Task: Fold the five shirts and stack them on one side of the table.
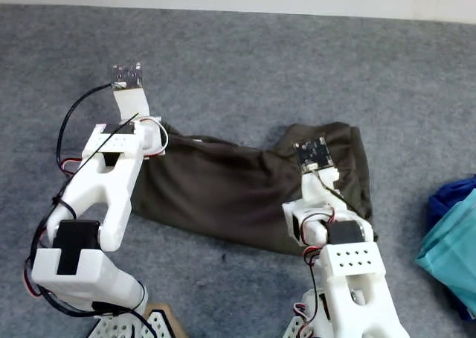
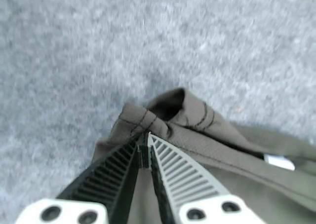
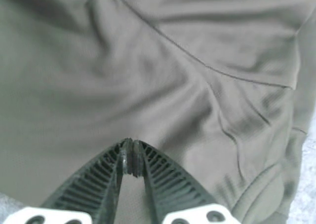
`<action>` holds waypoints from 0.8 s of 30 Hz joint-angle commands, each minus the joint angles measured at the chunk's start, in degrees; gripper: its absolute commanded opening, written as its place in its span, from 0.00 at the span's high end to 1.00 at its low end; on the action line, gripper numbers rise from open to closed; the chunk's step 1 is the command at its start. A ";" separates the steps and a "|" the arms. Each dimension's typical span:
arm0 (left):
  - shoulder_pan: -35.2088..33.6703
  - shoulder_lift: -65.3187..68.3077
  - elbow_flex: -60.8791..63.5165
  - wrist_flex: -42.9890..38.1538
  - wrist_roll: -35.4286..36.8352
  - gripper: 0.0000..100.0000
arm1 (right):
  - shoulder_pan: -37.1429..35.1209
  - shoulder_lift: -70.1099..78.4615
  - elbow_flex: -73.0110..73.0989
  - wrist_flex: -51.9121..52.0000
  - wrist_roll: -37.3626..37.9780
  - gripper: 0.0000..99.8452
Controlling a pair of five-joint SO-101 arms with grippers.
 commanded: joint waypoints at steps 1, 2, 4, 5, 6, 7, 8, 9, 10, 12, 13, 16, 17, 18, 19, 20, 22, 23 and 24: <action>0.75 -2.68 -2.86 -3.08 -0.18 0.99 | -0.40 -1.10 -0.31 -1.10 1.49 0.99; 0.75 -2.68 -3.65 -3.25 -0.18 0.99 | -0.40 -1.10 -0.31 -1.10 1.49 0.99; 0.66 -2.68 -5.14 -3.52 -0.09 0.99 | -0.40 -1.10 -0.22 -1.54 1.49 0.99; 0.66 -2.68 -6.20 -3.52 0.26 0.99 | -0.40 -1.10 -0.13 -2.15 1.49 0.99; 0.66 -2.59 -7.25 -3.52 2.11 0.99 | -0.40 -1.10 -0.13 -2.59 1.49 0.99; 0.66 -2.51 -8.22 -3.52 4.84 0.99 | -0.40 -1.10 -0.13 -2.68 1.49 0.99; 0.66 -2.42 -9.01 -3.52 7.30 0.98 | -0.40 -1.10 -0.13 -2.68 1.49 0.99; 0.66 -2.24 -9.63 -3.52 9.14 0.96 | -0.40 -1.10 -0.13 -2.68 1.49 0.99; 0.66 -2.24 -9.80 -3.52 10.29 0.94 | -0.31 -1.10 -0.13 -2.68 1.49 0.99; 0.66 -2.24 -9.63 -3.43 11.60 0.90 | -0.22 -1.10 -0.13 -2.68 1.49 0.99; 0.66 -2.24 -9.54 -3.43 11.78 0.88 | -0.22 -1.10 -0.13 -2.68 1.49 0.99; 0.66 -2.77 -9.45 -2.29 12.04 0.86 | 0.75 -1.36 -0.40 -2.68 1.41 0.99; 0.66 -2.86 -9.71 0.09 11.87 0.86 | 2.68 -1.45 -0.66 -2.68 1.23 0.99; 0.75 -3.30 -10.07 3.25 11.78 0.86 | 5.58 -1.54 -1.36 -2.77 0.09 0.99; 0.75 -4.35 -10.15 6.59 11.69 0.86 | 8.84 -1.27 -3.74 -2.95 -1.49 0.98; 0.84 -5.85 -9.54 9.67 11.69 0.86 | 11.74 -0.92 -6.46 -2.59 -2.99 0.96; 1.10 -8.40 -8.04 15.56 11.60 0.86 | 14.55 -0.92 -10.07 -1.71 -4.92 0.90; 1.19 -9.54 -6.81 17.41 11.60 0.86 | 14.55 -0.84 -10.86 -1.01 -5.10 0.88; 1.36 -10.77 -5.14 18.81 11.60 0.86 | 14.46 -0.84 -11.12 -0.84 -4.92 0.86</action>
